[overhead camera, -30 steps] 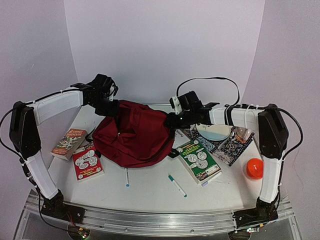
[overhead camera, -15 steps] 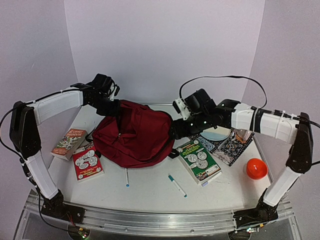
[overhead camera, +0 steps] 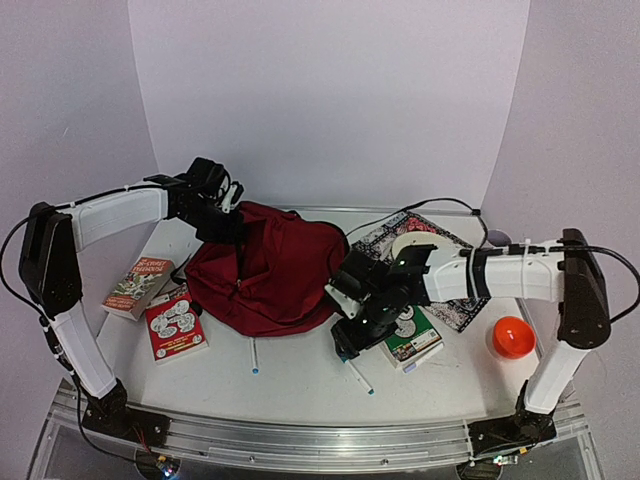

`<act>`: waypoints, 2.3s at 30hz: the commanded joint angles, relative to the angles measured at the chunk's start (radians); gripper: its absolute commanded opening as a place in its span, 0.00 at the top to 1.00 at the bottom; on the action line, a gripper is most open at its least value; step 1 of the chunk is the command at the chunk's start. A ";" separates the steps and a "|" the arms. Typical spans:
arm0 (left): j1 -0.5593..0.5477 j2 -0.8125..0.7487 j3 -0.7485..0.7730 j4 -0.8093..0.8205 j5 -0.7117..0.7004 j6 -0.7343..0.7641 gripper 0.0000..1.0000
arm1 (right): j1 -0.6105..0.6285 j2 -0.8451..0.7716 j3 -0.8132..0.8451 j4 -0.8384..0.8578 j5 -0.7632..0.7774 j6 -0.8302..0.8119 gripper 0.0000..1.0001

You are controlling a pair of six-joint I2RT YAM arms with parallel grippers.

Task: Pack the student bag
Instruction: Pick up the pen from the center of the board, then place the pen in the lower front pocket of the bag.

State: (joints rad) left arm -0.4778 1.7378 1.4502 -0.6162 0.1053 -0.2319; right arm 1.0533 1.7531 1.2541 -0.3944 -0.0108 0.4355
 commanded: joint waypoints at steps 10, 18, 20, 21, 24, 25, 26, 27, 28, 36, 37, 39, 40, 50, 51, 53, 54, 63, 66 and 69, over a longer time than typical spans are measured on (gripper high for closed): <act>0.002 -0.039 -0.024 0.032 0.049 0.026 1.00 | 0.021 0.175 0.012 -0.156 -0.008 0.036 0.56; 0.002 -0.035 -0.022 0.031 0.088 0.025 1.00 | 0.051 0.264 0.063 -0.181 -0.017 0.031 0.64; 0.002 -0.037 -0.021 0.032 0.091 0.025 1.00 | 0.056 0.283 0.074 -0.192 -0.004 0.034 0.67; 0.002 -0.039 -0.021 0.032 0.091 0.025 1.00 | 0.058 0.290 0.078 -0.196 0.007 0.037 0.70; 0.002 -0.045 -0.020 0.032 0.095 0.022 1.00 | 0.058 0.293 0.082 -0.207 0.038 0.049 0.85; 0.002 -0.046 -0.019 0.032 0.097 0.021 1.00 | 0.058 0.289 0.083 -0.209 0.049 0.052 0.94; 0.002 -0.048 -0.019 0.032 0.101 0.019 1.00 | 0.057 0.283 0.083 -0.210 0.061 0.053 0.99; 0.003 -0.051 -0.017 0.031 0.108 0.018 1.00 | 0.058 0.276 0.086 -0.212 0.067 0.053 1.00; 0.002 -0.055 -0.016 0.031 0.119 0.014 1.00 | 0.058 0.267 0.092 -0.214 0.069 0.051 1.00; 0.001 -0.077 0.032 0.032 0.156 -0.054 1.00 | 0.057 0.162 0.176 -0.217 0.042 0.038 1.00; 0.001 -0.071 0.044 0.032 0.160 -0.063 1.00 | 0.056 0.151 0.199 -0.217 0.032 0.034 1.00; -0.001 -0.062 0.063 0.033 0.172 -0.088 1.00 | 0.055 0.135 0.237 -0.216 0.016 0.022 1.00; -0.004 -0.060 0.072 0.033 0.179 -0.097 1.00 | 0.053 0.127 0.257 -0.215 0.007 0.013 1.00; -0.026 -0.048 0.131 0.041 0.232 -0.124 1.00 | -0.008 0.111 0.477 -0.038 -0.138 0.030 1.00; -0.029 -0.048 0.133 0.041 0.231 -0.122 1.00 | -0.022 0.121 0.498 -0.011 -0.144 0.057 1.00; -0.031 -0.049 0.137 0.040 0.230 -0.117 1.00 | -0.047 0.146 0.525 0.034 -0.153 0.125 1.00; -0.032 -0.053 0.134 0.039 0.232 -0.114 1.00 | -0.063 0.165 0.542 0.052 -0.157 0.153 1.00; -0.041 -0.079 0.093 0.041 0.236 -0.081 1.00 | -0.130 0.339 0.620 0.251 -0.183 0.306 1.00; -0.047 -0.072 0.087 0.041 0.248 -0.072 1.00 | -0.143 0.384 0.622 0.319 -0.182 0.356 1.00; -0.064 -0.057 0.092 0.041 0.274 -0.062 1.00 | -0.148 0.419 0.637 0.373 -0.189 0.383 1.00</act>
State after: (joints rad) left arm -0.5161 1.7206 1.5227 -0.6060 0.3203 -0.3284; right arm 0.9114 2.1431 1.8450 -0.1249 -0.1770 0.7459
